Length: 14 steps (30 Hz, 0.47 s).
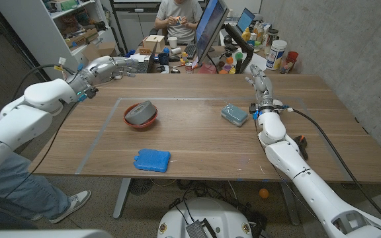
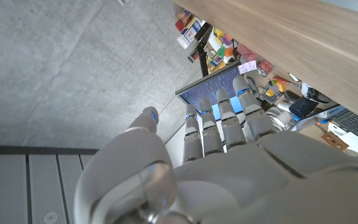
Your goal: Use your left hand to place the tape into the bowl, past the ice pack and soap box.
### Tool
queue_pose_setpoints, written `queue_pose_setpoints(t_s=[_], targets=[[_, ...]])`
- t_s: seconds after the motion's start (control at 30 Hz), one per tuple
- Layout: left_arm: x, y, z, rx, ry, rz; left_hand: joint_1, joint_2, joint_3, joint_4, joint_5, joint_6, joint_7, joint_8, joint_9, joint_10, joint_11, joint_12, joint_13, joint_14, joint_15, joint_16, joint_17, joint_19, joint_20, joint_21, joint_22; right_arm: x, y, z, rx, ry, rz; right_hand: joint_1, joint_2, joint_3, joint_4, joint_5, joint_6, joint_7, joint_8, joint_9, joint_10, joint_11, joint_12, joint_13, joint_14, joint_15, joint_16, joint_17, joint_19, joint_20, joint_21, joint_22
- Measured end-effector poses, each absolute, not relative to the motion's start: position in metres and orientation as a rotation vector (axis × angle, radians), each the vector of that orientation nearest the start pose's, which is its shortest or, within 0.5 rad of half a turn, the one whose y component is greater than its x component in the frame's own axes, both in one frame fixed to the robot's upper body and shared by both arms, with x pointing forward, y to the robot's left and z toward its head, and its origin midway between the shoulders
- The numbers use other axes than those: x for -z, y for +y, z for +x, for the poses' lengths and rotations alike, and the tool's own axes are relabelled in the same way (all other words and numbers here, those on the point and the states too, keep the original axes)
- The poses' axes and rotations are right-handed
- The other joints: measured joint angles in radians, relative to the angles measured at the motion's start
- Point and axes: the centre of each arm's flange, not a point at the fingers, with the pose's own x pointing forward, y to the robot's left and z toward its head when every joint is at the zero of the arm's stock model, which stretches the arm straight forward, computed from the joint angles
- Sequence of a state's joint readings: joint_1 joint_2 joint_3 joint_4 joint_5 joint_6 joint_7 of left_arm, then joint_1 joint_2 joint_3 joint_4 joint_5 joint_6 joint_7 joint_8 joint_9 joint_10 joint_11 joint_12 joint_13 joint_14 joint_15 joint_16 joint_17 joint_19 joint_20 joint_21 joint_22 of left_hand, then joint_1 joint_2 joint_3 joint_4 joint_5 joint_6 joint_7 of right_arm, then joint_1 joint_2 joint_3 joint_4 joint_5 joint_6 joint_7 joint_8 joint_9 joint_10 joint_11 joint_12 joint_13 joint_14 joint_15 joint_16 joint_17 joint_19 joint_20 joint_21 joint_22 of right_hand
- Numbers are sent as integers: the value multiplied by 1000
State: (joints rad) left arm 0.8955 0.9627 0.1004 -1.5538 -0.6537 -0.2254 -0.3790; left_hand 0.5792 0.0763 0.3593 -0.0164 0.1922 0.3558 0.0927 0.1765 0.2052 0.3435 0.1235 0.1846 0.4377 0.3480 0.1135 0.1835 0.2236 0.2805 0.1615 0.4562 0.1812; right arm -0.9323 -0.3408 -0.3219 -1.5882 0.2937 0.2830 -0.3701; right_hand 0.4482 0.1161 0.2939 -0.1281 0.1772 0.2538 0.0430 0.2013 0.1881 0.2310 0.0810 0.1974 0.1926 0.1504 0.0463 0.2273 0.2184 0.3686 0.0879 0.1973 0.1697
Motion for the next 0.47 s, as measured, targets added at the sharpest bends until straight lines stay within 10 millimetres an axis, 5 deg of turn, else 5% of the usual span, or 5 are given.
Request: queue_pose_setpoints(t_s=[0.2, 0.47], targets=[[-114, 423, 551, 356, -772, 340, -44, -14, -18, 10, -8, -87, 16, -3, -7, -48, 1, -5, -23, -34, 5, 0, -8, -15, 3, -20, 0, -32, -217, 583, 51, -868, 31, -10, -10, -10, 4, 0, 0, 0, 0, 0, 0, 0, 0, 0, 0, 0, 0, 0, 0, 0, 0, 0], [-110, 425, 561, 395, -813, 216, -61, -15, -26, 10, -9, -101, 20, -3, -10, -60, 2, -5, -34, -52, 8, 0, -10, -31, -2, -31, 0, -32, -213, 571, 65, -886, 20, -16, -16, -16, 8, 0, 0, 0, 0, 0, 0, 0, 0, 0, 0, 0, 0, 0, -4, -4, 0, 0]])
